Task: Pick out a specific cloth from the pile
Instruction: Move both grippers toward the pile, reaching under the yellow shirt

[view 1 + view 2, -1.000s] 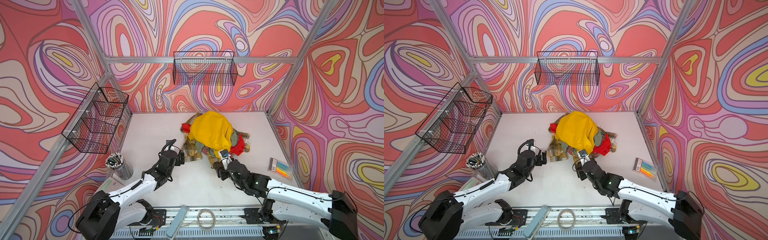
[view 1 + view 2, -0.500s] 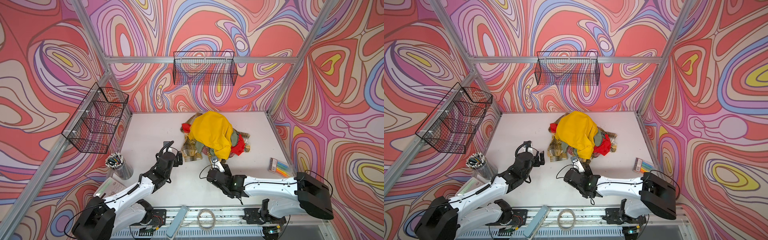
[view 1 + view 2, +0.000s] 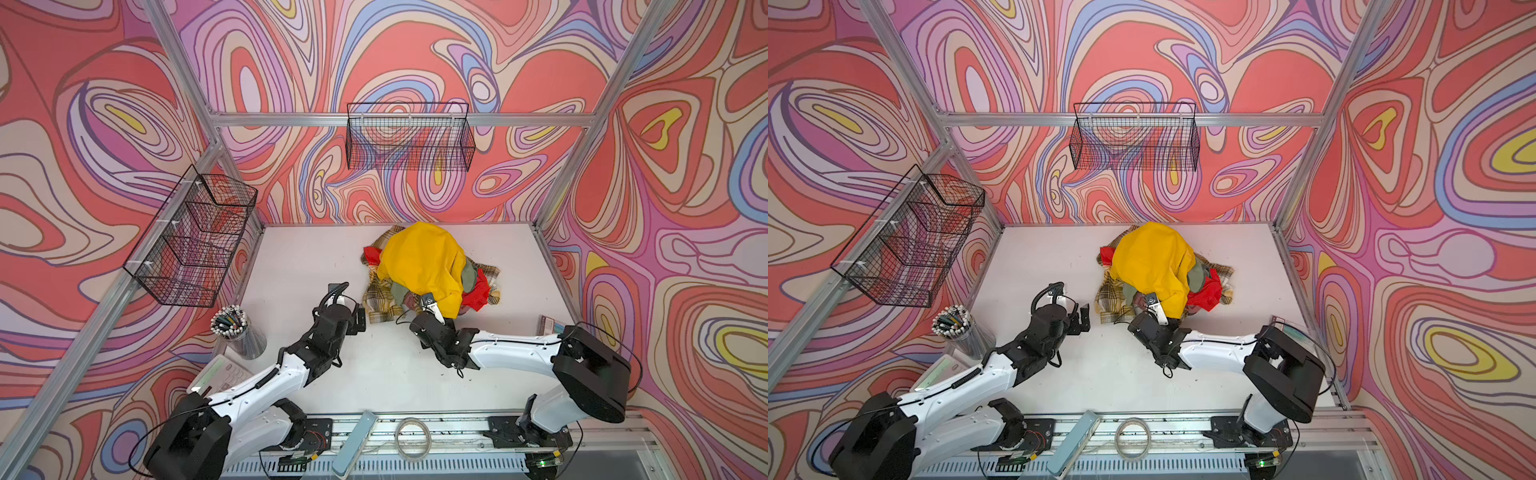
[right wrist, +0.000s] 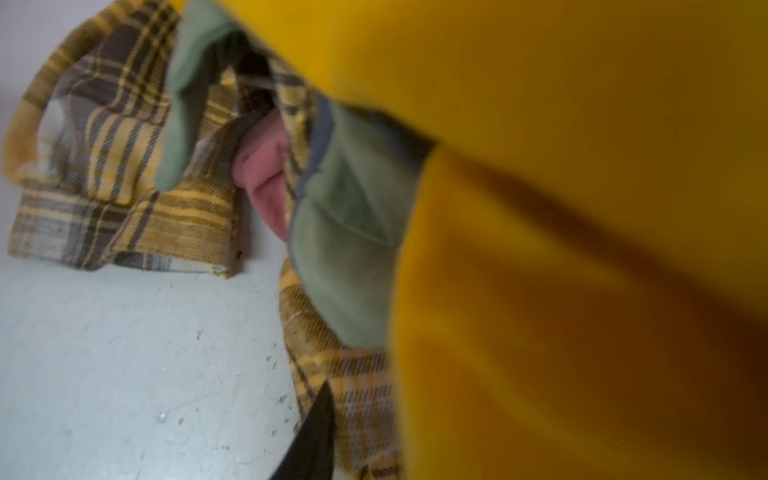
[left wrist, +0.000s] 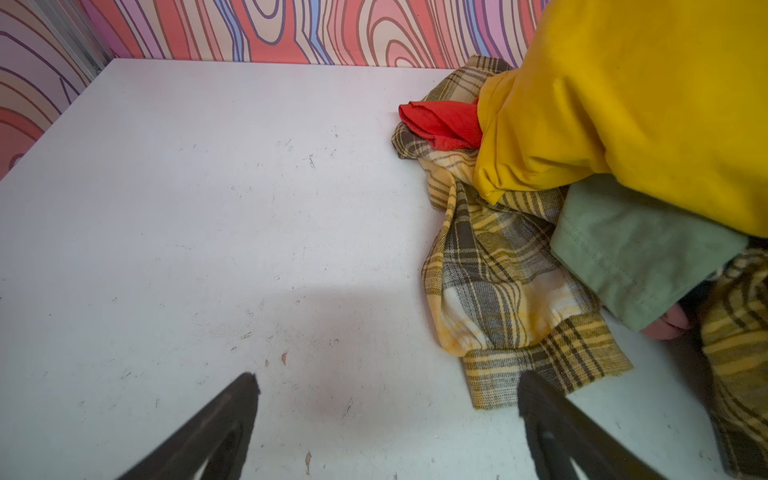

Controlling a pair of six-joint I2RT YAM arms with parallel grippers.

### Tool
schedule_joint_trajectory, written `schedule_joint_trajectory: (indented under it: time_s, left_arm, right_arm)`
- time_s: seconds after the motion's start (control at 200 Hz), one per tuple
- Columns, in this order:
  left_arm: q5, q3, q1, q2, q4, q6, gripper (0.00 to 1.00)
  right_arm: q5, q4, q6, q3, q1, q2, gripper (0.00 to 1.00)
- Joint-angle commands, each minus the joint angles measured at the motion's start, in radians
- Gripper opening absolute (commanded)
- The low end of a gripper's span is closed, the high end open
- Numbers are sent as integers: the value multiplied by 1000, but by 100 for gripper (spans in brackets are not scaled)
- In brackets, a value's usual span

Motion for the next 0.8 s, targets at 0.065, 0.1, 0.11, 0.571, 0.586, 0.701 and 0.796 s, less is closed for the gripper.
schedule_joint_trajectory:
  time_s: [0.065,0.1,0.11,0.571,0.586,0.701,0.796]
  left_arm:
    - [15,19,-4,-1,-50,21,99]
    - [30,30,-3,3,-61,33,99]
    - [34,33,-4,5,-65,36,99]
    - [243,173,-85,111,-98,126,94]
    - [281,177,-87,114,-92,129,94]
    - [540,231,-90,158,-60,117,92]
    - [668,288,-106,218,-53,91,89]
  right_arm:
    - [-46,31,-5,13,-5,-34,8]
    - [-53,32,2,8,-6,-51,3]
    - [-54,32,2,8,-6,-57,2]
    - [-139,16,52,-26,-5,-338,0]
    - [-139,17,52,-25,-5,-342,0]
    - [-143,32,64,-23,-5,-370,0]
    - [-180,68,65,-23,-10,-372,0]
